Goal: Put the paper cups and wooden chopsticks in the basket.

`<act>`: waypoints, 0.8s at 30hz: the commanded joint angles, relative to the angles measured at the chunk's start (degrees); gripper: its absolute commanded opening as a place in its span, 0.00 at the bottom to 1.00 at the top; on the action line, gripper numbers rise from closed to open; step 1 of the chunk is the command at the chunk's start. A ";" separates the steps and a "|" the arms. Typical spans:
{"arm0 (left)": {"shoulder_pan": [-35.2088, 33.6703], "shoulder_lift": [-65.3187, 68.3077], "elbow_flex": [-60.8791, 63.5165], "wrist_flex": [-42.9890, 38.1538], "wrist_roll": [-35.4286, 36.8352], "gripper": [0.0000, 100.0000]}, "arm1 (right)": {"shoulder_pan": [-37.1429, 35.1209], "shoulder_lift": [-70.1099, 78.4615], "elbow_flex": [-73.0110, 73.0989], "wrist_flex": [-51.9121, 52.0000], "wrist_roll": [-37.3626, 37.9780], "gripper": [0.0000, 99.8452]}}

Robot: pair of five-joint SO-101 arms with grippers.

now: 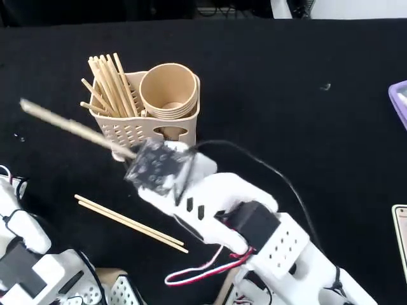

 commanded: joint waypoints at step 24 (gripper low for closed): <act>0.75 -0.53 -3.12 -0.09 0.09 0.17 | 11.34 34.51 -7.16 -66.73 -24.79 0.01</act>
